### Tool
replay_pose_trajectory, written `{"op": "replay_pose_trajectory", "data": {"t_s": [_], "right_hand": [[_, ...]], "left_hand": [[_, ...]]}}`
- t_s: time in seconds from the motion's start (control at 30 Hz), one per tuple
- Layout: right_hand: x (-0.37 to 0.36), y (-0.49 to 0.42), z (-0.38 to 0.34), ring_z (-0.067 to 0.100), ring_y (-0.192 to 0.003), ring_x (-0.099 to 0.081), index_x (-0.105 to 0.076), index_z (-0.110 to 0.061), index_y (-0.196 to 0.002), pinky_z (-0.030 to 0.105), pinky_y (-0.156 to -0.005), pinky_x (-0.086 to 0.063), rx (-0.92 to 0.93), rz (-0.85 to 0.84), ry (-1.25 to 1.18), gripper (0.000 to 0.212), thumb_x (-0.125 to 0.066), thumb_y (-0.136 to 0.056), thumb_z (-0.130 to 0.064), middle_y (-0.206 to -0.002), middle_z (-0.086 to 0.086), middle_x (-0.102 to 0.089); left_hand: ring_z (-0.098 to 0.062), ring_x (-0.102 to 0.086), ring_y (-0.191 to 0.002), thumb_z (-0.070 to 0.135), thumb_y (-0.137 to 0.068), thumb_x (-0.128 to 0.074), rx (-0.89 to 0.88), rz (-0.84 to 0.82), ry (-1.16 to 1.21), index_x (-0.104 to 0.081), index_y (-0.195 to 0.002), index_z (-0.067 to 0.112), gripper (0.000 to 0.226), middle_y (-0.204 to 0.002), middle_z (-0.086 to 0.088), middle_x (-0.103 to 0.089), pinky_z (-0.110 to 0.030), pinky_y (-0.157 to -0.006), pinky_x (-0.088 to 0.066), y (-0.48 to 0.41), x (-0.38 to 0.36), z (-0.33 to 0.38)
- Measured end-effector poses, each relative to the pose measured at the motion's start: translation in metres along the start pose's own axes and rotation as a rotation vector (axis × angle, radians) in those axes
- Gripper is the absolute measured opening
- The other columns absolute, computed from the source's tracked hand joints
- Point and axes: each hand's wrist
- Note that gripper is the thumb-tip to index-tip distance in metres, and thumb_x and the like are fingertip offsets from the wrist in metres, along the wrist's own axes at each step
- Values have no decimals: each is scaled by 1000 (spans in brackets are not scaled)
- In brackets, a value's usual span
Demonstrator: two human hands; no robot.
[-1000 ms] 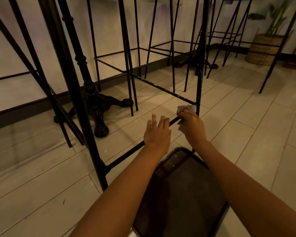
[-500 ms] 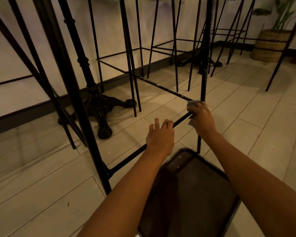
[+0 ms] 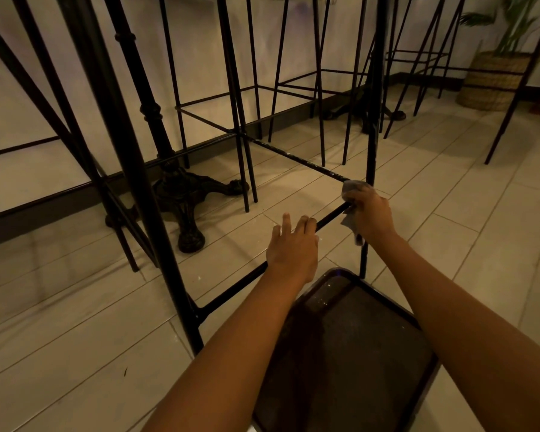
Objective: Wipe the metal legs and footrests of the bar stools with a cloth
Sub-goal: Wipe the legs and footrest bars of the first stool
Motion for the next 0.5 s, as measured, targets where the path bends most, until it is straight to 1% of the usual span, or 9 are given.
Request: {"op": "replay_pose_trajectory", "data": {"t_s": [0.1,0.2,0.27,0.37,0.43,0.5], "right_hand": [[3,5,-8,28,-116,-53,-61,-1,-112,21,-88,-39,-17,4,-15,31,-57,-82,5,-127,16,-53],[4,10,-13,29,-109,-55,-58,-4,-118,24,-85,-41,-34,-48,52,35,-53,-85,4,-124,16,-55],[7,8,-14,30,-109,-55,-57,-4,-120,26,-86,-41,-43,-69,69,36,-50,-86,4,-125,17,-55],[9,0,-11,32,-115,-52,-56,-4,-121,32,-97,-41,-95,-84,47,36,-47,-88,4,-130,17,-52],[9,-3,-10,32,-117,-51,-55,-4,-122,34,-100,-40,-132,-99,29,37,-48,-87,5,-132,18,-50],[8,-3,-10,32,-116,-52,-56,-2,-120,34,-100,-41,-136,-102,22,36,-50,-86,6,-131,18,-51]], "left_hand": [[-36,1,-144,23,-99,-32,-2,3,-12,-14,-144,11,50,-156,-9,-14,-47,-118,-16,0,-1,1],[-37,1,-144,23,-99,-32,-8,-2,-27,-19,-143,11,48,-155,-9,-14,-48,-117,-17,-1,-2,0],[-37,1,-144,22,-98,-33,-19,-7,-49,-22,-142,10,47,-156,-9,-13,-48,-117,-18,-1,-2,0],[-37,1,-144,21,-98,-34,-29,-11,-60,-26,-141,9,45,-155,-9,-13,-49,-117,-18,-2,-3,-2],[-37,1,-144,21,-98,-34,-27,-7,-48,-24,-141,9,46,-156,-9,-12,-48,-117,-19,-2,-4,-2],[-36,0,-144,21,-98,-33,-19,-2,-25,-20,-143,10,47,-156,-9,-13,-47,-117,-19,-2,-3,-2]]}}
Point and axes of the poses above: each hand's wrist, its own y-axis away from the middle knuckle, its own x-axis out of the back of the hand, z = x × y
